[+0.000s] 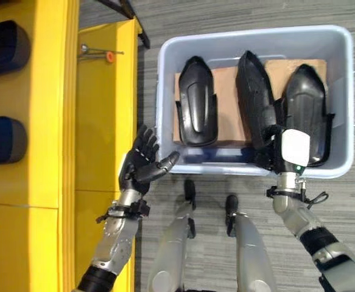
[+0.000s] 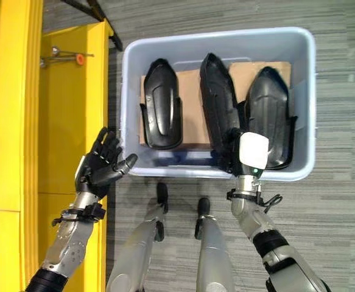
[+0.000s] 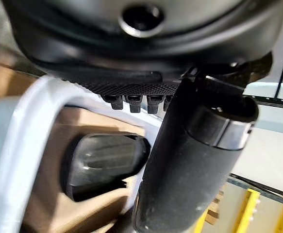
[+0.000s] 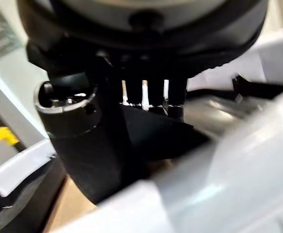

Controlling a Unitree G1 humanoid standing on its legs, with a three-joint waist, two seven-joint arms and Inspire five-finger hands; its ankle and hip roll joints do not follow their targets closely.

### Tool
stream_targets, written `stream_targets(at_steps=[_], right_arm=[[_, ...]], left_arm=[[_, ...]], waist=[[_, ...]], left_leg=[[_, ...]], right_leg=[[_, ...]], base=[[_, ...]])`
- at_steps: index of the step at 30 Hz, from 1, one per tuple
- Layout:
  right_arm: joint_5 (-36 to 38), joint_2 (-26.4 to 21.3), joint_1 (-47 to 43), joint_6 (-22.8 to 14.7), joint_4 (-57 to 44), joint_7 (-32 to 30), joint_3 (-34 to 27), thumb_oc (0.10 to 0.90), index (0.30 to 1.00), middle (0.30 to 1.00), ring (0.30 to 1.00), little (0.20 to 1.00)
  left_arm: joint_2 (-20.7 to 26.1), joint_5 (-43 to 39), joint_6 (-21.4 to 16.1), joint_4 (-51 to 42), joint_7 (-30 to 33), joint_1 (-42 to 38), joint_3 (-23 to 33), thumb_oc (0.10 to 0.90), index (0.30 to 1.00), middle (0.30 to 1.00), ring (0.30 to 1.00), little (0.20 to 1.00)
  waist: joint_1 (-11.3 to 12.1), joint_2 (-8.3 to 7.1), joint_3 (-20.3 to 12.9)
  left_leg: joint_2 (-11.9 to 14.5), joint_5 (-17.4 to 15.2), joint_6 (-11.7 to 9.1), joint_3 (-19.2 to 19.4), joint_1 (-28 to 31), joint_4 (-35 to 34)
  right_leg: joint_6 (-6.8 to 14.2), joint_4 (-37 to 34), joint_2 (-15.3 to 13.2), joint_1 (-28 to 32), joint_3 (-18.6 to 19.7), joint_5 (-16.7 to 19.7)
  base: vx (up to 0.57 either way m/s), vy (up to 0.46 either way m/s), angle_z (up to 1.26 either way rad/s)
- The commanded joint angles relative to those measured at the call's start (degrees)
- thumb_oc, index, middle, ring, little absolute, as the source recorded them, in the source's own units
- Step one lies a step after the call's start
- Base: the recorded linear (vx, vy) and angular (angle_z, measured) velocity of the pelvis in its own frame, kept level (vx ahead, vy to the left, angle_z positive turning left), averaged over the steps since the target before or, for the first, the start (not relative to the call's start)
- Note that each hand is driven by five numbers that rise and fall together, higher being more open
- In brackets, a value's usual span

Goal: Move parts from the plastic box to the shelf.

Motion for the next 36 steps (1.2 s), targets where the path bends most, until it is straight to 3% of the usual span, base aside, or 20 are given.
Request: stream_targets(at_steps=[1, 4, 5, 9, 18, 22, 26, 31, 36], right_arm=[[-2.16, -1.51, 1.88, -2.99, -5.34, -0.69, -1.59, 0.400, 0.300, 0.300, 0.300, 0.300], [-3.37, -1.94, 2.97, -3.38, -9.39, 0.50, -3.18, 0.400, 0.300, 0.300, 0.300, 0.300], [-4.59, -2.13, 4.91, -3.53, -14.47, 1.33, -4.81, 0.400, 0.300, 0.300, 0.300, 0.300], [-5.92, -1.81, 7.74, -4.13, -20.90, 2.97, -7.93, 0.400, 0.300, 0.300, 0.300, 0.300], [-6.55, -2.29, 10.72, -4.78, -25.92, 4.69, -11.20, 0.400, 0.300, 0.300, 0.300, 0.300], [-6.00, -2.51, 11.52, -5.84, -27.93, 5.51, -12.40, 0.400, 0.300, 0.300, 0.300, 0.300], [-4.07, -2.65, 13.15, -8.75, -32.73, 10.27, -13.77, 0.400, 0.300, 0.300, 0.300, 0.300], [-3.80, -2.50, 13.69, -10.58, -36.20, 13.15, -13.17, 0.400, 0.300, 0.300, 0.300, 0.300], [-3.77, -2.05, 13.72, -11.31, -39.01, 13.54, -11.49, 0.400, 0.300, 0.300, 0.300, 0.300]], left_arm=[[-0.14, 1.96, -4.27, -6.82, -1.05, -0.55, 3.52, 0.900, 1.000, 1.000, 1.000, 1.000], [-0.40, 0.03, -3.45, -6.80, -2.41, 0.58, 4.40, 0.900, 1.000, 1.000, 1.000, 1.000], [-1.03, -0.58, -3.19, -7.54, -3.15, 2.72, 5.54, 0.900, 1.000, 1.000, 1.000, 1.000], [-1.62, 0.83, -2.04, -8.75, -4.48, 5.41, 6.70, 0.900, 1.000, 1.000, 1.000, 1.000], [-2.47, 0.79, 1.15, -9.92, -5.67, 8.77, 7.61, 0.900, 1.000, 1.000, 1.000, 1.000], [-2.64, 1.11, 2.19, -10.19, -6.11, 9.66, 8.13, 0.900, 1.000, 1.000, 1.000, 1.000], [-2.60, 1.43, 4.66, -10.88, -8.12, 11.95, 8.91, 0.900, 1.000, 1.000, 1.000, 1.000], [-2.18, 1.64, 4.44, -11.53, -9.53, 13.96, 9.50, 0.900, 1.000, 1.000, 1.000, 1.000], [-2.24, 0.35, 3.59, -11.72, -11.52, 16.08, 9.34, 0.900, 1.000, 1.000, 1.000, 1.000]], waist=[[-0.45, -1.85, -0.61], [-0.60, -2.14, -2.33], [-0.86, -2.54, -4.54], [-1.13, -2.93, -8.18], [-1.03, -3.27, -13.86], [-0.93, -3.45, -15.19], [-0.70, -3.73, -17.62], [-0.11, -3.82, -18.53], [1.15, -3.68, -18.30]], left_leg=[[-0.80, -6.78, -0.45, 0.01, 5.13, 1.48], [-0.61, -6.77, -0.62, -0.18, 6.83, 0.78], [-0.57, -6.96, -0.76, -0.38, 9.19, 0.20], [-0.59, -7.08, -0.88, -0.90, 13.41, -1.38], [-0.57, -7.15, -1.31, -1.22, 20.62, -4.89], [-0.59, -7.35, -1.41, -1.32, 22.23, -5.50], [-0.39, -7.73, -1.71, -1.37, 24.47, -5.90], [-0.24, -7.79, -2.07, -1.24, 25.36, -5.98], [0.11, -7.30, -2.60, -0.37, 24.68, -5.34]], right_leg=[[3.26, -11.61, 1.52, 4.14, 0.81, 7.17], [3.36, -13.33, 1.54, 6.09, 1.04, 7.62], [3.42, -15.19, 1.30, 8.79, 1.48, 7.88], [3.56, -18.05, 0.95, 13.66, 1.95, 8.22], [3.88, -24.01, 0.19, 22.30, 2.41, 9.27], [3.95, -25.18, 0.03, 24.23, 2.28, 9.41], [4.02, -27.31, -0.34, 26.89, 1.72, 10.00], [3.93, -29.71, -0.53, 28.50, 1.00, 10.94], [3.47, -29.74, -1.01, 29.58, -2.31, 10.33]], base=[[0.05, 0.023, 0.03], [0.07, 0.027, -0.02], [0.11, 0.040, -0.08], [0.13, 0.034, -0.05], [0.12, 0.018, 0.04], [0.07, -0.001, 0.05], [0.07, -0.008, 0.02], [0.01, -0.003, 0.01], [-0.05, -0.032, 0.21]])
